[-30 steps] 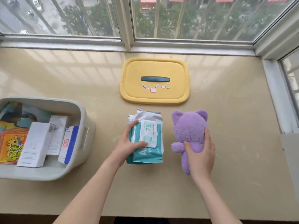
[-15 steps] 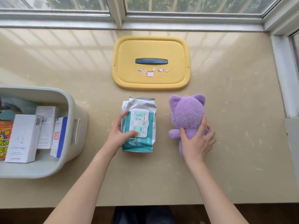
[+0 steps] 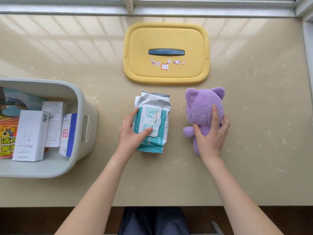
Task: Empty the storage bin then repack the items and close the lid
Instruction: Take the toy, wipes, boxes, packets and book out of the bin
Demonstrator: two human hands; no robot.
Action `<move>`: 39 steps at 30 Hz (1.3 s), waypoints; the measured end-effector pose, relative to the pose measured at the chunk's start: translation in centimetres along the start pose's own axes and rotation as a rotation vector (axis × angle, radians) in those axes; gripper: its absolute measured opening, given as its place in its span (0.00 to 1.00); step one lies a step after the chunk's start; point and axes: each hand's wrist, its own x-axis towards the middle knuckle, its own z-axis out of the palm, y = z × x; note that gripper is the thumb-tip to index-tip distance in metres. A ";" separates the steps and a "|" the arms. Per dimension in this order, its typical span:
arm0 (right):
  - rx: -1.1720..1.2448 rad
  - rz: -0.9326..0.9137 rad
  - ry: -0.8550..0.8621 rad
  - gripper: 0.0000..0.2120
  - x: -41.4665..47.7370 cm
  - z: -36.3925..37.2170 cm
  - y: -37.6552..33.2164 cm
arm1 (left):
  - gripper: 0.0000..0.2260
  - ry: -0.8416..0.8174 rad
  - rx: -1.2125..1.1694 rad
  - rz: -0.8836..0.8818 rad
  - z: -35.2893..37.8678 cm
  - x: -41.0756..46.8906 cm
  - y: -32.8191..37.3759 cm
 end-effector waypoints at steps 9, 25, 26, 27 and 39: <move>-0.040 0.015 -0.022 0.40 -0.2 0.5 -1.1 | 0.35 0.063 0.037 0.029 1.4 -1.5 -0.6; -0.081 -0.468 -0.030 0.23 -4.6 -16.1 -13.4 | 0.21 0.129 0.614 0.662 -8.9 -13.7 14.5; -0.078 -0.495 -0.032 0.22 -5.6 -17.0 -14.0 | 0.21 0.151 0.640 0.688 -9.5 -15.4 14.9; -0.066 -0.516 -0.041 0.22 -6.7 -17.8 -14.4 | 0.20 0.172 0.661 0.705 -10.2 -17.0 15.0; -0.076 -0.641 -0.378 0.22 -16.9 -14.9 -17.4 | 0.20 0.363 0.562 0.434 -18.8 -27.7 7.3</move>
